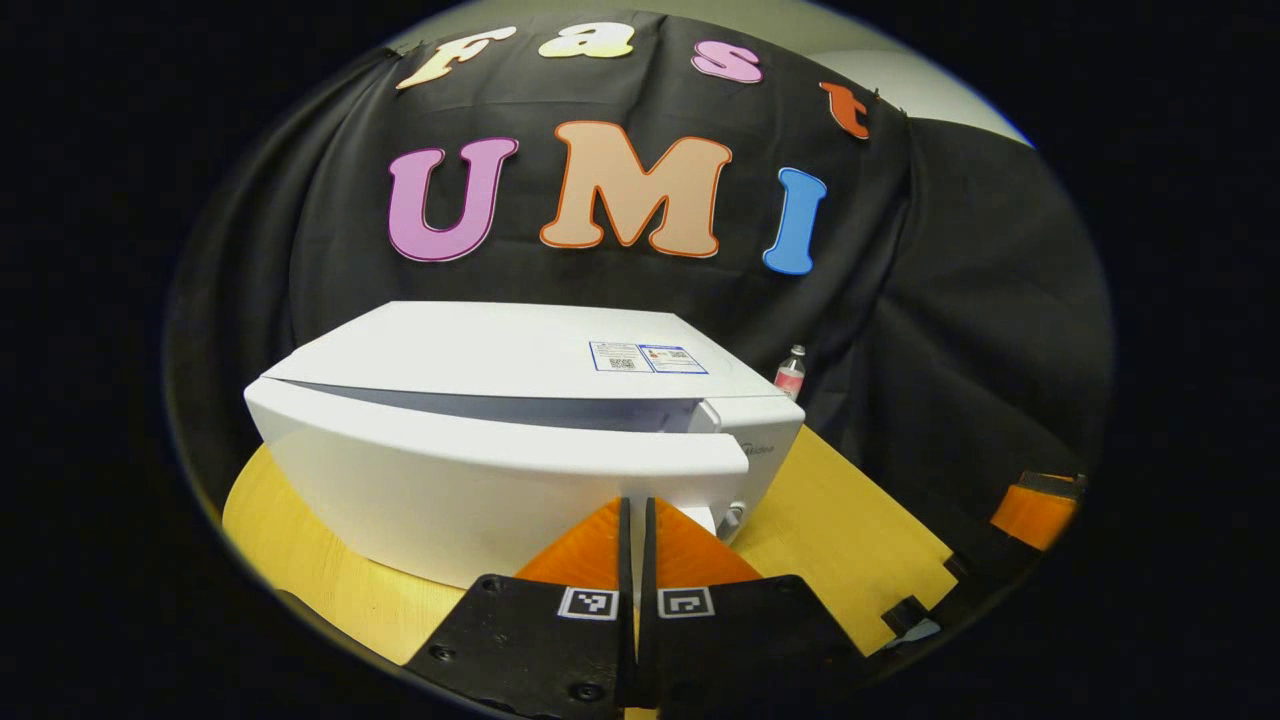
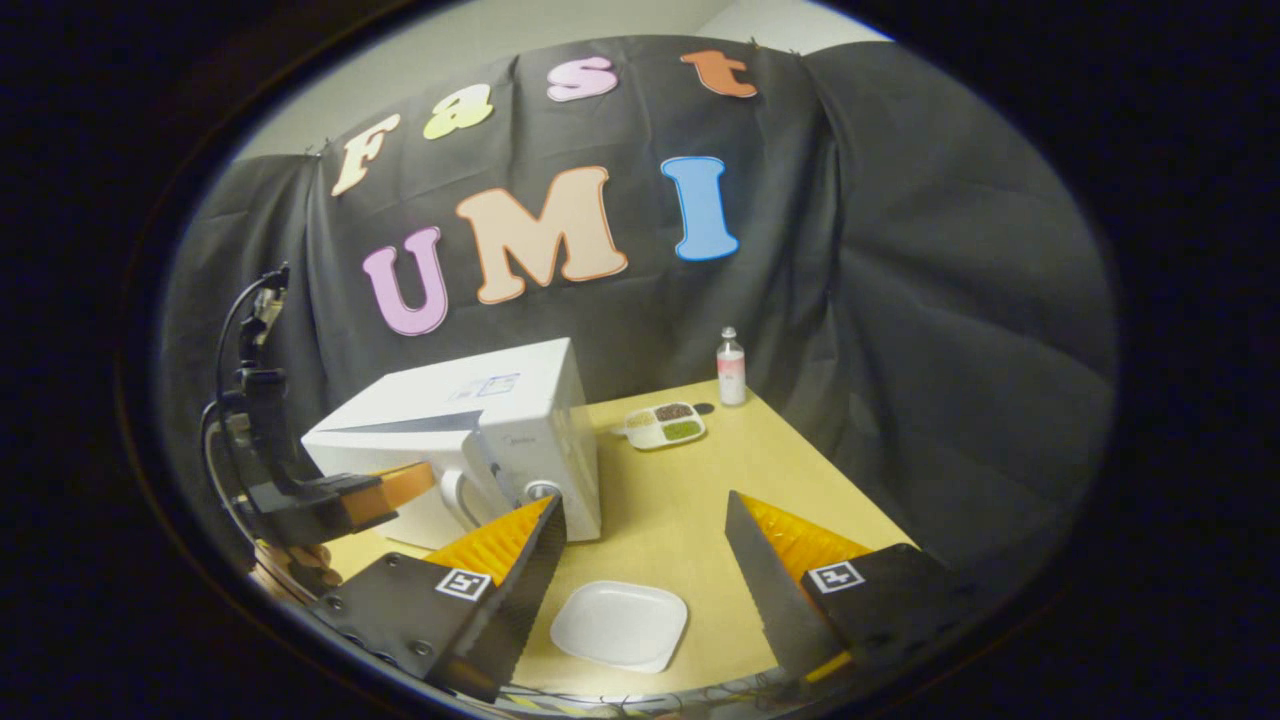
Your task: Open the microwave oven with the left hand, put the food in, and close the microwave oven.
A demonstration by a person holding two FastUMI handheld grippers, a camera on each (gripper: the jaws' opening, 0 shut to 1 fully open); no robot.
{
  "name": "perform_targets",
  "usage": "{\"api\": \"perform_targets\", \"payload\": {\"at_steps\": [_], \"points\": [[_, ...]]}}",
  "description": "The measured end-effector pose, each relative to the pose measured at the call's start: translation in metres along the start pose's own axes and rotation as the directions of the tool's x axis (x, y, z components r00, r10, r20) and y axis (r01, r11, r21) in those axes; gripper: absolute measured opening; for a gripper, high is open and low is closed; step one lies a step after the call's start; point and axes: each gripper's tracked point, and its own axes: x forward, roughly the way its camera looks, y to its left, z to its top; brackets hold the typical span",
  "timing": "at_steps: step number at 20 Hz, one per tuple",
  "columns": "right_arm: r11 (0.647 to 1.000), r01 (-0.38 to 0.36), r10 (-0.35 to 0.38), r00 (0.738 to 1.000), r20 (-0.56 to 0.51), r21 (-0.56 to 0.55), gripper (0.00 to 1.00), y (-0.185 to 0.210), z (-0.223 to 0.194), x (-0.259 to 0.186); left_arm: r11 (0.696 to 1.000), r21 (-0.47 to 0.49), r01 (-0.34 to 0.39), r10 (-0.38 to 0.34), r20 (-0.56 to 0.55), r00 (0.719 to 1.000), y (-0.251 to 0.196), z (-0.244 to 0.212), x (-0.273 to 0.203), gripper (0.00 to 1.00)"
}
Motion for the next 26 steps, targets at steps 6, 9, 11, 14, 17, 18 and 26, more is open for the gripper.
{"api": "perform_targets", "payload": {"at_steps": [6,9,11,14,17,18,26], "points": [[1.000,0.001,-0.001,1.000,0.001,0.005,0.98,0.000,0.000,0.004,1.000,-0.024,-0.019,0.019,-0.011,1.000,0.003,-0.002,0.014,0.00],[1.000,-0.003,0.003,1.000,0.002,0.005,0.98,0.002,-0.001,0.002,1.000,-0.019,-0.023,0.022,-0.015,1.000,0.001,-0.001,0.018,0.00],[1.000,-0.010,0.010,1.000,0.003,0.006,0.98,0.003,0.000,0.001,0.999,-0.011,-0.034,0.034,-0.014,0.999,0.002,-0.001,0.019,0.00],[1.000,-0.009,0.009,1.000,0.000,0.005,0.98,0.002,-0.002,0.001,0.999,-0.029,-0.040,0.039,-0.009,0.999,0.001,0.000,0.021,0.00],[1.000,-0.009,0.009,1.000,-0.002,0.002,0.98,0.001,-0.002,0.001,0.998,-0.046,-0.038,0.039,0.000,0.999,0.001,0.001,0.021,0.00],[1.000,-0.011,0.011,1.000,-0.003,-0.002,0.98,0.002,-0.003,0.001,0.998,-0.051,-0.040,0.040,0.003,0.999,0.002,0.003,0.022,0.00],[0.999,-0.029,0.029,1.000,-0.007,-0.027,0.98,0.008,-0.003,0.005,0.996,-0.085,-0.033,0.035,0.021,0.999,0.003,0.006,0.023,0.00]]}}
